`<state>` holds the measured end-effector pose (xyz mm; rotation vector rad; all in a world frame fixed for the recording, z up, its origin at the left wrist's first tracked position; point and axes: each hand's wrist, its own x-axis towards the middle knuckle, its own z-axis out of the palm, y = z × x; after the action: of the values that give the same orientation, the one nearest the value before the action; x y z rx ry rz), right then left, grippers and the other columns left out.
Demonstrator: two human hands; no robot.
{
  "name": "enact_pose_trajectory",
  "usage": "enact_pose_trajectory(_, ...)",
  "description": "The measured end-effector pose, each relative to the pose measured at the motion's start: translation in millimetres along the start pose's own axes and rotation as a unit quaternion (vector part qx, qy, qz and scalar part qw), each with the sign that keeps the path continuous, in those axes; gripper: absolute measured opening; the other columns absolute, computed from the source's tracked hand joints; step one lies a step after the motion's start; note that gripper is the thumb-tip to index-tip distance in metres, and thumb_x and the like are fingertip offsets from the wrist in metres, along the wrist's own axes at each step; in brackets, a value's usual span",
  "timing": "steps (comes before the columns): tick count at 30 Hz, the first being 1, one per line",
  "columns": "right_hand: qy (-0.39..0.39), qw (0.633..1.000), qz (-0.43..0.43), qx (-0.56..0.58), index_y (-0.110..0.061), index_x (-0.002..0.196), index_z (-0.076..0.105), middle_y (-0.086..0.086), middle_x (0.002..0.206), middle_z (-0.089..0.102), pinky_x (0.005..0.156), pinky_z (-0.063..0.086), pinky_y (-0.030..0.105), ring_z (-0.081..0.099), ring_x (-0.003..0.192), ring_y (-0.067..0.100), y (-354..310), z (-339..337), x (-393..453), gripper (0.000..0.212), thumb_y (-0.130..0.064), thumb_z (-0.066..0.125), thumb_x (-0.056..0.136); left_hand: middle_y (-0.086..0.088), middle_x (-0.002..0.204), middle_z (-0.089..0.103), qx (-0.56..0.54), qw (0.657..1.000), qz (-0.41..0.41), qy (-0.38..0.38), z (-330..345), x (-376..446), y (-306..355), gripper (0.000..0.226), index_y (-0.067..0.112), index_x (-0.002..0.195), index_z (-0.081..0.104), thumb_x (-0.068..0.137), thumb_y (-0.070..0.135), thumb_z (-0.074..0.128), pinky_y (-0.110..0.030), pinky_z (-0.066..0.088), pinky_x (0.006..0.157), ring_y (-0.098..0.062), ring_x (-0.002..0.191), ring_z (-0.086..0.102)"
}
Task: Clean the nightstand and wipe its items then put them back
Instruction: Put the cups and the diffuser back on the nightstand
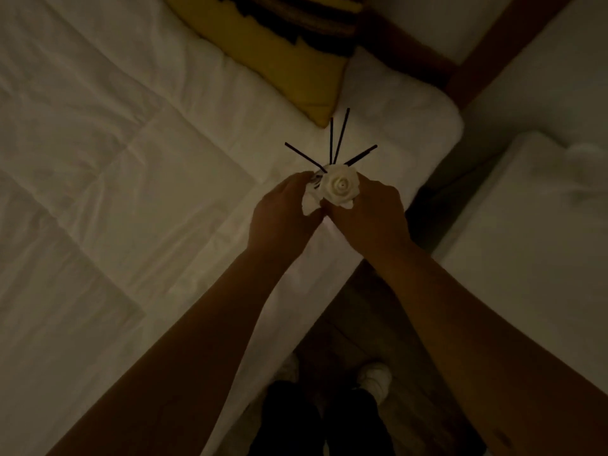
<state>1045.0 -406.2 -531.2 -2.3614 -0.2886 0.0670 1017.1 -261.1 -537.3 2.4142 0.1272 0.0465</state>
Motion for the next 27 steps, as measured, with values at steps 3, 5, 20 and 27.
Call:
enact_pose_trajectory(3, 0.011, 0.997, 0.077, 0.005, -0.026, 0.106, 0.062, -0.010, 0.092, 0.065, 0.069, 0.050, 0.024, 0.060, 0.082, 0.008, 39, -51, -17, 0.026, -0.033, 0.070, 0.082, 0.012, 0.089, 0.062, -0.020, 0.998, 0.038, -0.035, 41, 6, 51, 0.029, 0.024, 0.105, 0.062, 0.083, 0.042, 0.054, -0.010, 0.035, 0.070, -0.007, 0.083, 0.058)
enact_pose_trajectory(5, 0.036, 0.992, 0.117, 0.014, -0.024, 0.112, 0.063, 0.000, 0.100, 0.069, 0.075, 0.053, 0.032, 0.064, 0.090, 0.017, 61, -81, -34, 0.031, -0.031, 0.071, 0.082, 0.020, 0.076, 0.052, -0.021, 0.997, 0.045, -0.057, 69, 5, 84, 0.020, 0.029, 0.090, 0.058, 0.084, 0.044, 0.047, -0.007, 0.031, 0.065, -0.004, 0.077, 0.056)
enact_pose_trajectory(20, 0.207, 0.933, 0.289, -0.054, -0.021, 0.104, 0.065, 0.001, 0.086, 0.070, 0.066, 0.051, 0.030, 0.066, 0.076, 0.018, 253, -263, -176, 0.026, -0.037, 0.067, 0.084, -0.001, 0.110, 0.067, -0.071, 0.945, 0.218, -0.232, 292, -38, 300, 0.048, 0.016, 0.124, 0.056, 0.081, 0.029, 0.072, -0.029, 0.049, 0.086, -0.016, 0.098, 0.063)
enact_pose_trajectory(27, 0.218, 0.918, 0.325, -0.071, -0.019, 0.096, 0.063, 0.002, 0.086, 0.069, 0.066, 0.050, 0.030, 0.064, 0.077, 0.021, 326, -286, -176, 0.025, -0.041, 0.064, 0.085, -0.006, 0.100, 0.068, -0.020, 0.936, 0.291, -0.197, 360, -26, 334, 0.041, 0.015, 0.118, 0.058, 0.082, 0.028, 0.070, -0.033, 0.049, 0.076, -0.024, 0.089, 0.064)
